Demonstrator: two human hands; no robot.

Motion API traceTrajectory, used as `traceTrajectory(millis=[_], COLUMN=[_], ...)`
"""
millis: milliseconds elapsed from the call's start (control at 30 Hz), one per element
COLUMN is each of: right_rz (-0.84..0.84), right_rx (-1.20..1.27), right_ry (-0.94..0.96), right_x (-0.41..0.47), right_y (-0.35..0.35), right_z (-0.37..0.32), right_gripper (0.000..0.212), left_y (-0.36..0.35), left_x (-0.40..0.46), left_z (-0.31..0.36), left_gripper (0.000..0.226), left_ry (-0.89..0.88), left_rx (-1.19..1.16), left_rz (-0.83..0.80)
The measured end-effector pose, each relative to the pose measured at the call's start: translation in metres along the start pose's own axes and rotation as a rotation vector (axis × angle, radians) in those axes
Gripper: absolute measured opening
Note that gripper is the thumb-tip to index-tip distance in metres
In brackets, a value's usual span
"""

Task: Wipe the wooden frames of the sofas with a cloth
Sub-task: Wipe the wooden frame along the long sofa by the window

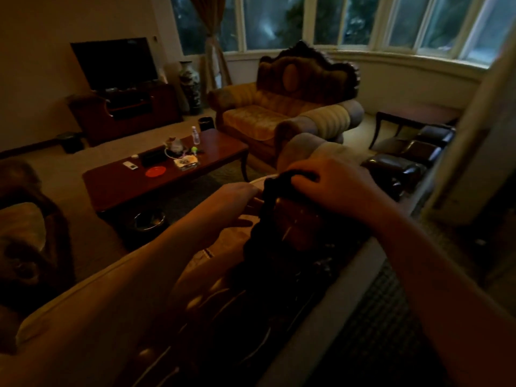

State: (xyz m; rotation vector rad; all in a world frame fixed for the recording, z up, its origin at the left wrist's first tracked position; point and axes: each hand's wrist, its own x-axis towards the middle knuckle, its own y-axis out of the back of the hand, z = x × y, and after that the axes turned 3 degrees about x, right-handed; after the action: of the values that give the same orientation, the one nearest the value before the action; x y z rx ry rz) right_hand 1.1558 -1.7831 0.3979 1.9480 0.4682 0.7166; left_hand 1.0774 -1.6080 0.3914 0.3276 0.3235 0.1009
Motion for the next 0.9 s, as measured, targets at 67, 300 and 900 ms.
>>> traceTrajectory(millis=[67,300,900], right_rz=[0.171,0.359,0.255], right_rx=[-0.072,-0.158,-0.178], right_ry=[0.073,0.096,0.012], right_x=[-0.033,-0.049,-0.041], right_y=[-0.016,-0.041,-0.038], right_z=[-0.026,-0.034,-0.051], right_gripper=[0.032,0.031,0.030], left_y=[-0.004,-0.002,-0.006], left_x=[-0.004,-0.006,-0.015], left_z=[-0.003,-0.012,-0.018], left_gripper=[0.024,0.022,0.020], left_ry=[-0.064,-0.217,-0.242], left_rx=[0.023,0.137,-0.127], left_rz=[-0.030,0.016,0.335])
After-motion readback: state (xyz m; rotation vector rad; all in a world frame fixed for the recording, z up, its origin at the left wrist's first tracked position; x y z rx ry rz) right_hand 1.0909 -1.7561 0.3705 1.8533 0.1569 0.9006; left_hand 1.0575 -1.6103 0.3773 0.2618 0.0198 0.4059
